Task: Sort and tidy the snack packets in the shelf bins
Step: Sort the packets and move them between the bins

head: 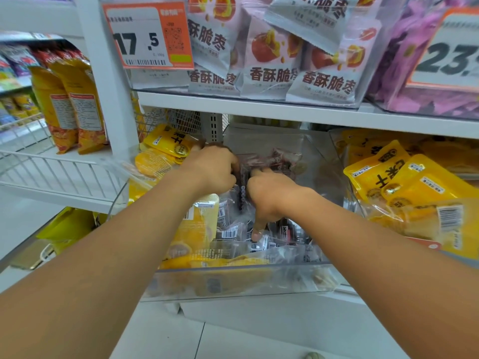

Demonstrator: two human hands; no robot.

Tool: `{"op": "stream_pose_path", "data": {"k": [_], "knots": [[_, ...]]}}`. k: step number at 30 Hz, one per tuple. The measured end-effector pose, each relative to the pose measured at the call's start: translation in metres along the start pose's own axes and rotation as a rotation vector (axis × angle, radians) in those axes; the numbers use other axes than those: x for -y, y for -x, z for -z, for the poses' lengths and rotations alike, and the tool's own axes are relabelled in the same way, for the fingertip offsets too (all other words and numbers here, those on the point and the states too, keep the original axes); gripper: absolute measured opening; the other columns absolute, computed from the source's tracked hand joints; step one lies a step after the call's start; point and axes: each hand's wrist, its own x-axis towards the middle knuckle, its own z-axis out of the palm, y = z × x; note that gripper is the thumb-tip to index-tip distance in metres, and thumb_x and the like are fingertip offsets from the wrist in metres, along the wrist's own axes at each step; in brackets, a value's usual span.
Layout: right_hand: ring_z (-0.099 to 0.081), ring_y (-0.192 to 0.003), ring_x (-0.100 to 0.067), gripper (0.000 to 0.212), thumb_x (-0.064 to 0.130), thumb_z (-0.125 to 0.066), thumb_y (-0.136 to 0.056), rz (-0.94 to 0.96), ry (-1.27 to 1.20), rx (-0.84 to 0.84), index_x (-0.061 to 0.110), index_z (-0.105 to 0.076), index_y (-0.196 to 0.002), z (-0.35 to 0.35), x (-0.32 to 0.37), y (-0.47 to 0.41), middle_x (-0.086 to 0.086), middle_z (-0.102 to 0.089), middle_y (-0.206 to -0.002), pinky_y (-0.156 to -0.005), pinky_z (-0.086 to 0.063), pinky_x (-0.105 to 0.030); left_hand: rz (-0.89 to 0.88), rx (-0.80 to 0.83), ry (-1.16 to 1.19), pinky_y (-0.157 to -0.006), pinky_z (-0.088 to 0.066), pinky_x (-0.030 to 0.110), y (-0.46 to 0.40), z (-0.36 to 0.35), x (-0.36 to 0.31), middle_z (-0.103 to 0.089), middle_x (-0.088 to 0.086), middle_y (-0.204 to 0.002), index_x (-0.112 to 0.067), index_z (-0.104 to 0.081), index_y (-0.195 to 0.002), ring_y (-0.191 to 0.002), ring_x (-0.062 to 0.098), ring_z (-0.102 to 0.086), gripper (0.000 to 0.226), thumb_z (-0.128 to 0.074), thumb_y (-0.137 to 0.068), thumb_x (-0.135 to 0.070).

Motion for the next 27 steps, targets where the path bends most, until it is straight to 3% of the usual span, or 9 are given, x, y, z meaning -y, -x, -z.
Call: {"op": "stream_pose_path", "data": {"k": [3, 6, 10, 12, 14, 16, 21, 25, 27], "knots": [[-0.055, -0.080, -0.024, 0.060, 0.048, -0.094, -0.056, 0.040, -0.068, -0.003, 0.013, -0.049, -0.074, -0.006, -0.005, -0.002, 0.001, -0.053, -0.081, -0.064, -0.049, -0.034, -0.004, -0.009, 0.009, -0.114, -0.022, 0.045, -0.002, 0.000, 0.001, -0.067, -0.005, -0.114, -0.035, -0.071, -0.107, -0.115, 0.022, -0.056, 0.021, -0.059, -0.091, -0.029], [-0.059, -0.086, -0.025, 0.072, 0.047, -0.094, -0.056, 0.033, -0.122, 0.061, 0.011, -0.053, -0.102, -0.004, -0.007, -0.003, 0.000, -0.058, -0.092, -0.066, -0.050, -0.034, 0.002, -0.011, 0.003, -0.113, -0.024, 0.045, -0.003, -0.001, 0.001, -0.067, -0.005, -0.112, -0.034, -0.070, -0.105, -0.114, 0.022, -0.056, 0.019, -0.060, -0.090, -0.031], [-0.055, -0.070, -0.020, 0.060, 0.047, -0.094, -0.056, 0.031, -0.104, 0.132, 0.008, -0.058, -0.084, 0.000, -0.007, -0.002, 0.000, -0.056, -0.076, -0.056, -0.046, -0.029, -0.005, -0.009, 0.002, -0.111, -0.026, 0.045, -0.003, -0.002, 0.001, -0.067, -0.006, -0.111, -0.033, -0.070, -0.105, -0.113, 0.022, -0.057, 0.016, -0.060, -0.093, -0.035], [-0.058, -0.069, -0.021, 0.051, 0.042, -0.094, -0.059, 0.023, -0.099, -0.054, 0.011, -0.058, -0.079, 0.004, -0.010, 0.000, 0.000, -0.056, -0.074, -0.058, -0.047, -0.030, -0.018, -0.010, 0.006, -0.110, -0.027, 0.046, -0.003, -0.001, 0.001, -0.067, -0.001, -0.113, -0.030, -0.068, -0.103, -0.116, 0.026, -0.057, 0.022, -0.051, -0.099, -0.042], [-0.062, -0.078, -0.026, 0.041, 0.033, -0.090, -0.066, 0.006, -0.116, -0.375, 0.017, -0.054, -0.078, 0.007, -0.017, -0.003, 0.000, -0.058, -0.080, -0.064, -0.045, -0.031, -0.013, -0.017, 0.030, -0.110, -0.027, 0.046, -0.001, 0.001, 0.000, -0.066, 0.005, -0.116, -0.028, -0.062, -0.094, -0.118, 0.029, -0.055, 0.033, -0.035, -0.105, -0.043], [-0.062, -0.085, -0.026, 0.039, 0.022, -0.087, -0.072, 0.049, -0.277, -0.536, 0.024, -0.049, -0.080, 0.004, -0.022, -0.008, 0.001, -0.058, -0.087, -0.067, -0.041, -0.030, -0.007, -0.022, 0.084, -0.107, -0.027, 0.045, 0.002, 0.003, -0.001, -0.065, 0.009, -0.115, -0.025, -0.058, -0.088, -0.117, 0.031, -0.055, 0.036, -0.029, -0.106, -0.037], [-0.062, -0.078, -0.027, 0.040, 0.029, -0.091, -0.066, 0.066, -0.329, -0.344, 0.024, -0.057, -0.085, -0.017, -0.020, -0.016, 0.001, -0.060, -0.077, -0.066, -0.049, -0.035, -0.035, 0.003, 0.391, -0.086, -0.048, 0.038, 0.004, 0.007, -0.002, -0.069, -0.004, -0.089, -0.023, -0.071, -0.087, -0.091, 0.021, -0.062, 0.035, -0.048, -0.075, -0.047], [-0.061, -0.097, -0.027, 0.068, 0.031, -0.093, -0.062, -0.091, -0.288, -0.429, 0.017, -0.053, -0.115, -0.001, -0.020, -0.005, -0.005, -0.059, -0.110, -0.079, -0.054, -0.041, -0.117, -0.004, 0.114, -0.088, -0.043, 0.036, 0.006, 0.002, 0.001, -0.066, -0.015, -0.079, -0.029, -0.066, -0.080, -0.087, 0.014, -0.062, 0.019, -0.074, -0.075, -0.046], [-0.062, -0.092, -0.024, 0.061, 0.033, -0.093, -0.064, -0.179, -0.263, -0.444, 0.013, -0.056, -0.108, 0.013, -0.026, 0.014, -0.002, -0.060, -0.103, -0.078, -0.056, -0.040, -0.101, -0.019, 0.096, -0.093, -0.039, 0.038, 0.006, 0.002, 0.001, -0.064, -0.017, -0.078, -0.030, -0.067, -0.074, -0.089, 0.014, -0.059, 0.018, -0.076, -0.082, -0.044]]}}
